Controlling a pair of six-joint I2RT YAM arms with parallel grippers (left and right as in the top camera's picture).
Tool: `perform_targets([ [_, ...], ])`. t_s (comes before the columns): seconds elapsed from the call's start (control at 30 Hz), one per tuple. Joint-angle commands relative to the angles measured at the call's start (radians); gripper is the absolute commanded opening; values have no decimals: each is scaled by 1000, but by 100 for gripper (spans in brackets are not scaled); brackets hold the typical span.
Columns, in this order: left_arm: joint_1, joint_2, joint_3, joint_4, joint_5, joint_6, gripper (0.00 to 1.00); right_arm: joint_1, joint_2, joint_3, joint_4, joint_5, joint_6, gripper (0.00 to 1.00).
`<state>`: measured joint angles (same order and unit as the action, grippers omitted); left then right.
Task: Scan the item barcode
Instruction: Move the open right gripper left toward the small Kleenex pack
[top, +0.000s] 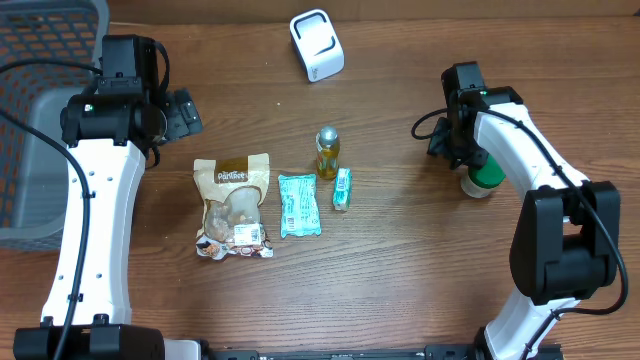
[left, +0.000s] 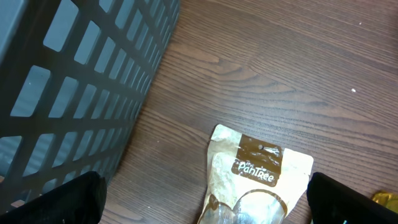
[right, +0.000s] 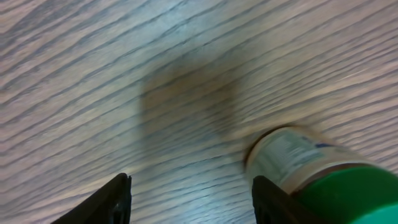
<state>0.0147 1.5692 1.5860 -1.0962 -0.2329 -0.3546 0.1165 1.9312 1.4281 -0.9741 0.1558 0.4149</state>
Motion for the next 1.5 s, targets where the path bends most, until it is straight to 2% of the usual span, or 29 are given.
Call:
perform_targets([
  [0.0,-2,-3,5,0,-10,26,100,-5,4,-8,-1,-138,3,60],
  [0.27,-2,-3,5,0,-10,26,99,3,4,-8,-6,-363,4,60],
  [0.73,-2,-3,5,0,-10,26,99,98,4,-9,-98,-367,4,68],
  [1.47,-2,-3,5,0,-10,26,99,214,4,-9,-135,-338,9,80],
])
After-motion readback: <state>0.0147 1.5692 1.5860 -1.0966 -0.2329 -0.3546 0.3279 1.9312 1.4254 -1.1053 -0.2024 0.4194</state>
